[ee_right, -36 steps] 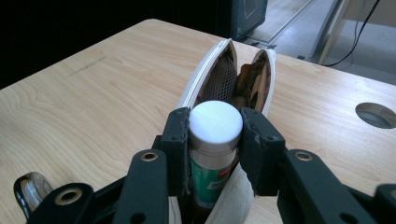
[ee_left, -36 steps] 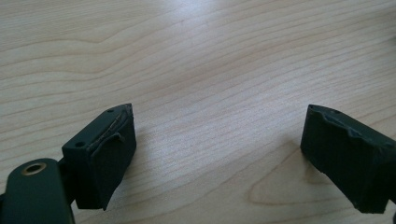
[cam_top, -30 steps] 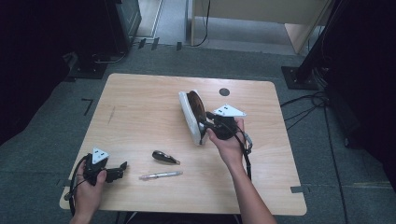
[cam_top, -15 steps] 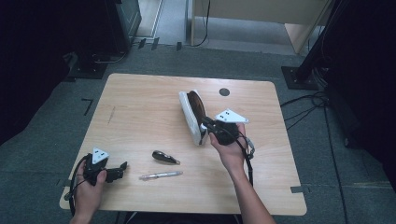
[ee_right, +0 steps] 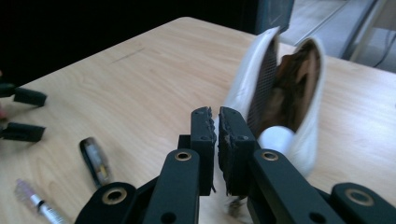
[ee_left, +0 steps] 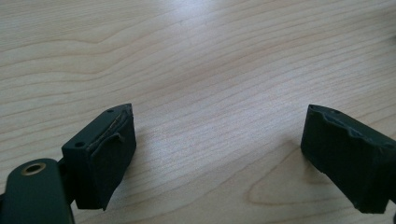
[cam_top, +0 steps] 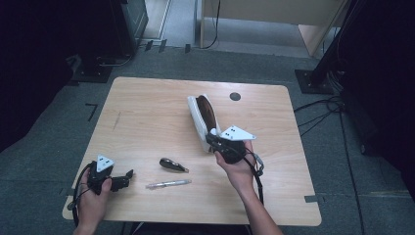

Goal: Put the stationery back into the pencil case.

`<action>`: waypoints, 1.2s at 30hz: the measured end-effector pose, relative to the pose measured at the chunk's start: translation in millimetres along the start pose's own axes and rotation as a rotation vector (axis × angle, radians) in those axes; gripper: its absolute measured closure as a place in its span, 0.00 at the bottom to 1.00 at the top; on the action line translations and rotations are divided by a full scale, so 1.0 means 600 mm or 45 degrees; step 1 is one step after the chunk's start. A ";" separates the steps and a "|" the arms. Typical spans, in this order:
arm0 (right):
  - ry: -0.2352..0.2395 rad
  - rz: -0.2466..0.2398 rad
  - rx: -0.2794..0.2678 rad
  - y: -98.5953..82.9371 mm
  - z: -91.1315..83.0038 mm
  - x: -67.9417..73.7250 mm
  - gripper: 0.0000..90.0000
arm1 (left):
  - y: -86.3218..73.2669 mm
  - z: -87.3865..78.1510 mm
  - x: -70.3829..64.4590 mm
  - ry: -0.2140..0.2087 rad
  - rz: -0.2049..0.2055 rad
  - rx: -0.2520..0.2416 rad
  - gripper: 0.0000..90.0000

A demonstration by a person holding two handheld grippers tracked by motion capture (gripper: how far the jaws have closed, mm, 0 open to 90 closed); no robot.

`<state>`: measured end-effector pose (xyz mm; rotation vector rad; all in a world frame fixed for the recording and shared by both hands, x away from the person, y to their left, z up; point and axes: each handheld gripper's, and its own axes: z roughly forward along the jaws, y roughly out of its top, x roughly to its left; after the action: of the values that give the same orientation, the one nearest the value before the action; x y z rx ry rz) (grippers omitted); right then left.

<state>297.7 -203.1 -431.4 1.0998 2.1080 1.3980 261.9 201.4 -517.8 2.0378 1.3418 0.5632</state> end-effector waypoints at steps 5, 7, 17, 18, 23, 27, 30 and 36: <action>0.059 -0.007 0.031 -0.020 0.010 0.017 0.93 | 0.000 0.000 0.000 0.000 0.000 0.001 0.12; 0.077 -0.017 0.034 -0.027 0.014 0.022 0.93 | 0.000 0.000 0.000 0.000 0.000 0.001 0.12; 0.188 -0.032 0.098 -0.068 0.040 0.043 0.90 | 0.000 0.000 0.000 0.000 0.001 0.001 0.12; 0.196 -0.039 0.103 -0.072 0.042 0.044 0.90 | 0.000 0.000 0.000 0.000 0.000 0.001 0.12; 0.219 -0.044 0.137 -0.084 0.054 0.051 0.89 | 0.000 0.000 0.000 0.000 0.000 0.001 0.12; 0.245 -0.052 0.157 -0.089 0.063 0.057 0.87 | 0.000 0.000 0.000 0.000 0.000 0.001 0.12; 0.262 -0.047 0.172 -0.092 0.068 0.059 0.84 | 0.000 0.000 0.000 0.000 0.000 0.001 0.12; 0.288 -0.048 0.188 -0.097 0.076 0.062 0.81 | 0.000 0.000 0.000 0.000 0.000 0.000 0.12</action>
<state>282.3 -158.9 -499.4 0.9887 2.4128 1.4263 261.9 201.4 -517.8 2.0376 1.3419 0.5629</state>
